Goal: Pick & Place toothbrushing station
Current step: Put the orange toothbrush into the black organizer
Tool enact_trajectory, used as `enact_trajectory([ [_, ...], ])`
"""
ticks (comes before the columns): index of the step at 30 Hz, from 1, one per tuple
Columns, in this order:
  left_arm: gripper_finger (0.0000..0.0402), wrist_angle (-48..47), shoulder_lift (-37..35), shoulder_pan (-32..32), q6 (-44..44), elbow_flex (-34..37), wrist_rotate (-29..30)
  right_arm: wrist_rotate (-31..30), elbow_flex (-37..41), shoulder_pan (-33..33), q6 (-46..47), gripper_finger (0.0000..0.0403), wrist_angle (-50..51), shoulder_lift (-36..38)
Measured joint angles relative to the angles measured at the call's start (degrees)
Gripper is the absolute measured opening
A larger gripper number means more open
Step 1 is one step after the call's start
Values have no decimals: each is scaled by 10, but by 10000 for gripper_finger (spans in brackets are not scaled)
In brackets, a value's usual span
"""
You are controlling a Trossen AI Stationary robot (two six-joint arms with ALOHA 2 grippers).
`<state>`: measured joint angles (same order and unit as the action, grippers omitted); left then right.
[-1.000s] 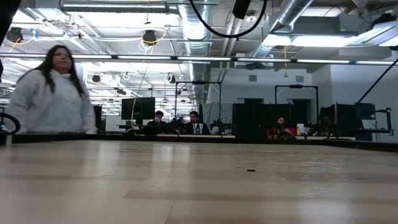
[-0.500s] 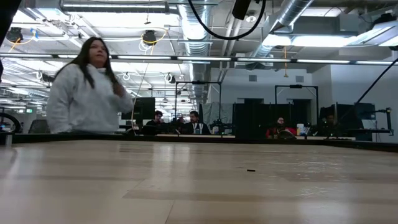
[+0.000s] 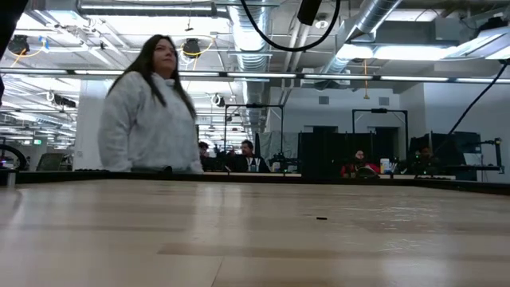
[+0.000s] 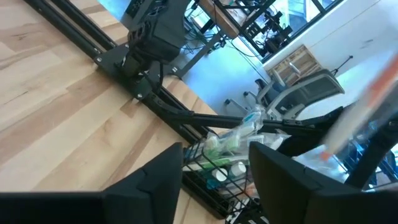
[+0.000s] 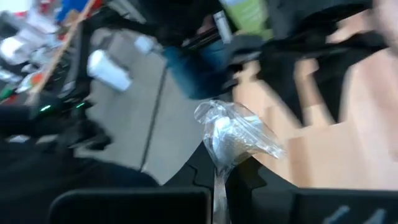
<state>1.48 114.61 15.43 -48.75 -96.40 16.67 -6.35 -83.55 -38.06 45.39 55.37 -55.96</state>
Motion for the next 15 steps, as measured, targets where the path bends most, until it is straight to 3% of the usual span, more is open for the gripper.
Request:
enact_trajectory([
  [3,161,0,0,-1,14,0,0,-6,0,-55,25,6,-14,1],
  [7,120,-1,0,7,98,0,-36,-17,0,-139,13,7,-20,-1],
  [13,22,-47,0,25,127,0,-115,-88,0,-229,13,5,-15,-22],
  [15,8,-73,0,31,125,0,-122,-108,0,-248,14,6,-13,-32],
])
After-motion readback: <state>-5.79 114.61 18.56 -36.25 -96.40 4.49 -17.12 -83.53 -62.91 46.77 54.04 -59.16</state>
